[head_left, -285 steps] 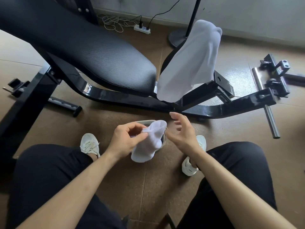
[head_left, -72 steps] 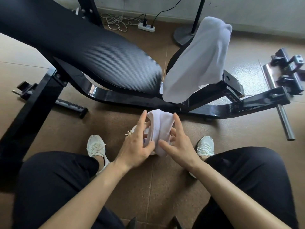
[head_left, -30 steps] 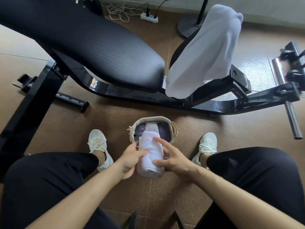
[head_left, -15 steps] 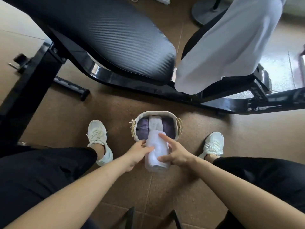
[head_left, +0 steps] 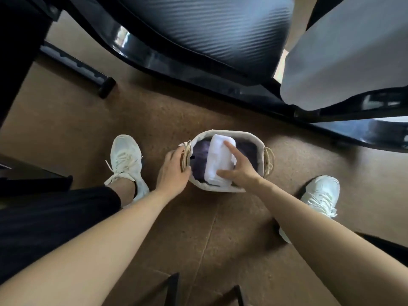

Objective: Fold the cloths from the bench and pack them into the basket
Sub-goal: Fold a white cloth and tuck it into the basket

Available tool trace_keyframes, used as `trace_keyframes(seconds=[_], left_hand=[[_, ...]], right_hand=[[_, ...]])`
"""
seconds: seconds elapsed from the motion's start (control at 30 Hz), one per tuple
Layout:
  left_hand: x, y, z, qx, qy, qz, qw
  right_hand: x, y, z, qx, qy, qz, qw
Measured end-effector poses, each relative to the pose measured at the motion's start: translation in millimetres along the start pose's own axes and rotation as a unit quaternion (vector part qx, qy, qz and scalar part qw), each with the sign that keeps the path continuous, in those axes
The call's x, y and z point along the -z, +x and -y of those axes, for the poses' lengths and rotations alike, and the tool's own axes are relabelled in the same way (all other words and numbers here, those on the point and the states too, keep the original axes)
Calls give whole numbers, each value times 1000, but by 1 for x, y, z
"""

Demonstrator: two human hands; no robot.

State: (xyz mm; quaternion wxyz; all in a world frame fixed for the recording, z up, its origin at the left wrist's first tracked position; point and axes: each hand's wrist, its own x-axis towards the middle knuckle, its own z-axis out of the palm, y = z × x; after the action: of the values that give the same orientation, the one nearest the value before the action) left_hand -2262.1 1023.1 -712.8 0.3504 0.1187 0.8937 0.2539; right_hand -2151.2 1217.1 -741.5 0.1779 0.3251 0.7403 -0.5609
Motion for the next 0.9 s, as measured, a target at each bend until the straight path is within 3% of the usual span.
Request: trace_keyframes(seconds=[0.17, 0.27, 0.37, 0.47, 0.6, 0.77, 0.9], left_hand=[[-17, 24, 18, -35, 23, 38, 998], [-25, 22, 21, -32, 30, 42, 998], [-30, 21, 19, -24, 14, 37, 999], [-30, 22, 21, -23, 0, 35, 999], [-30, 22, 23, -26, -3, 39, 999], [-30, 24, 26, -27, -7, 40, 999], [-30, 26, 32, -26, -26, 47, 998]], right_hand=[[-27, 41, -8, 70, -81, -3, 994], [-40, 55, -23, 75, -196, 25, 977], [-46, 58, -38, 99, -394, -40, 913], [-44, 60, -38, 121, -509, -94, 847], [-38, 64, -41, 172, -572, -46, 801], [-39, 77, -33, 208, -596, -6, 776], [-47, 85, -28, 173, -607, 5, 776]])
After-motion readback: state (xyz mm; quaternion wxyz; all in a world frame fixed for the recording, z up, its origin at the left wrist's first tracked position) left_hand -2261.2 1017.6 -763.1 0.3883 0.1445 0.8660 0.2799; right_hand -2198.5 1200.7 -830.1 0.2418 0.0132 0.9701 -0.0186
